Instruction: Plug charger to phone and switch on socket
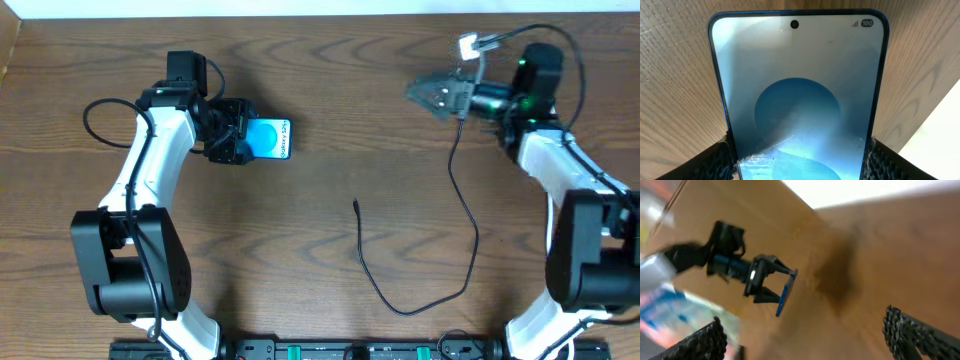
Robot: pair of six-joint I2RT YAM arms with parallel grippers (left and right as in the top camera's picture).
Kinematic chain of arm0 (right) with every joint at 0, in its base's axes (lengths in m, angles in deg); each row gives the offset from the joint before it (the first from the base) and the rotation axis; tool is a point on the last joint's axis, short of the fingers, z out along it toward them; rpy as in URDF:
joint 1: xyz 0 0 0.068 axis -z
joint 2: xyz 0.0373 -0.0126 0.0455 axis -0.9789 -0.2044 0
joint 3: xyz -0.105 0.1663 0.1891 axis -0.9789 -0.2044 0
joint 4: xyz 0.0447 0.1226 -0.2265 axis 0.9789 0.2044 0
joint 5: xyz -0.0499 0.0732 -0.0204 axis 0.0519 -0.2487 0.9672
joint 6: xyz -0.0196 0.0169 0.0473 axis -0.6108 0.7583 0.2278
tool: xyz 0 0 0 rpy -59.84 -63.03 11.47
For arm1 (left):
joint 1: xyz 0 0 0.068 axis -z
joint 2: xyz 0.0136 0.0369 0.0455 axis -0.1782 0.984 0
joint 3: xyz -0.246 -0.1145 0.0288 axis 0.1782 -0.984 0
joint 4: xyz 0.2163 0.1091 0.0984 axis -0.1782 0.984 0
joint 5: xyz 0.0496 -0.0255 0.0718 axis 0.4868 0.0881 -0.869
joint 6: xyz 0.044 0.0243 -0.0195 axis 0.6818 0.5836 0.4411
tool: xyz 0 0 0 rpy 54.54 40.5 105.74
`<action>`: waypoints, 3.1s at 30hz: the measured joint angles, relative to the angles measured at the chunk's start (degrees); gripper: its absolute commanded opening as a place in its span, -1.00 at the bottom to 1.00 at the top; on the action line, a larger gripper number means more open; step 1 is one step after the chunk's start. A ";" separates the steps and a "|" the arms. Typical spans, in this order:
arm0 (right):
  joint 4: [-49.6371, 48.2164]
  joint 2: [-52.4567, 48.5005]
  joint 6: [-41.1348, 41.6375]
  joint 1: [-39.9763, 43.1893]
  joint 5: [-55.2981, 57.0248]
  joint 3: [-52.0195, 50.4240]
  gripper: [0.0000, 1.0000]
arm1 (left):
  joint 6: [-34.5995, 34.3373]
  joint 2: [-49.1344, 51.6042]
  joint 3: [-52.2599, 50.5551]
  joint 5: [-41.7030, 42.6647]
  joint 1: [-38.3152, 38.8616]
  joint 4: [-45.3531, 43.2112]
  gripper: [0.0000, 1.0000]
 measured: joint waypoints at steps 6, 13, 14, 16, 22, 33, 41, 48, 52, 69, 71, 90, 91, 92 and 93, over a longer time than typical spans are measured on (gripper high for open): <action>1.68 -2.23 8.63 -5.01 4.00 0.00 0.99 | -0.50 0.00 0.00 -0.02 0.22 0.00 -0.85; 1.79 -2.23 10.23 -7.78 7.23 0.00 0.99 | -1.16 0.00 0.00 -0.02 3.28 -0.20 -0.85; 2.19 -2.23 10.25 -7.89 7.54 0.04 0.98 | -1.40 0.00 0.00 -0.02 3.91 -0.28 -0.85; 3.96 -2.23 9.99 -8.48 7.93 0.11 0.99 | -1.81 0.00 0.00 -0.02 5.05 -0.50 -0.85; 8.46 -2.23 7.65 -12.74 8.57 0.17 0.99 | -5.05 0.00 0.00 0.00 7.21 -0.74 -0.85; 15.08 -2.23 5.57 -19.56 14.08 0.22 0.99 | -9.09 0.00 0.00 -0.02 10.60 -2.40 -0.85; 15.56 -2.25 2.99 -23.37 17.00 0.22 0.93 | -9.57 0.00 0.00 -0.02 12.11 -2.56 -0.85; 15.76 -2.23 1.40 -25.51 19.69 0.22 0.67 | -12.11 0.00 0.00 -0.02 13.88 -2.56 -0.85; 15.80 -2.25 0.90 -25.55 20.92 0.22 0.48 | -12.57 0.00 0.00 -0.02 15.32 -2.56 -0.85; 16.02 -2.23 0.87 -25.55 22.95 0.22 -0.15 | -13.79 0.00 0.00 -0.02 16.41 -2.56 -0.85; 16.04 -2.23 0.85 -25.55 22.95 0.22 -0.28 | -13.79 0.00 0.00 -0.02 16.41 -2.56 -0.85; 16.76 -2.34 1.14 -25.57 24.30 0.20 -0.98 | -14.21 0.00 0.02 0.07 16.39 -2.86 -0.85; 17.18 -2.32 0.79 -25.73 23.96 0.13 -0.98 | -14.01 0.00 0.07 -0.02 16.41 -3.43 -0.85; 17.57 -2.36 0.74 -25.90 23.98 0.07 -0.98 | -13.97 -0.04 0.09 -0.13 16.33 -3.76 -0.85; 17.81 -2.56 0.72 -26.18 23.69 -0.22 -0.98 | -13.99 -0.24 0.28 -0.42 16.06 -4.13 -0.85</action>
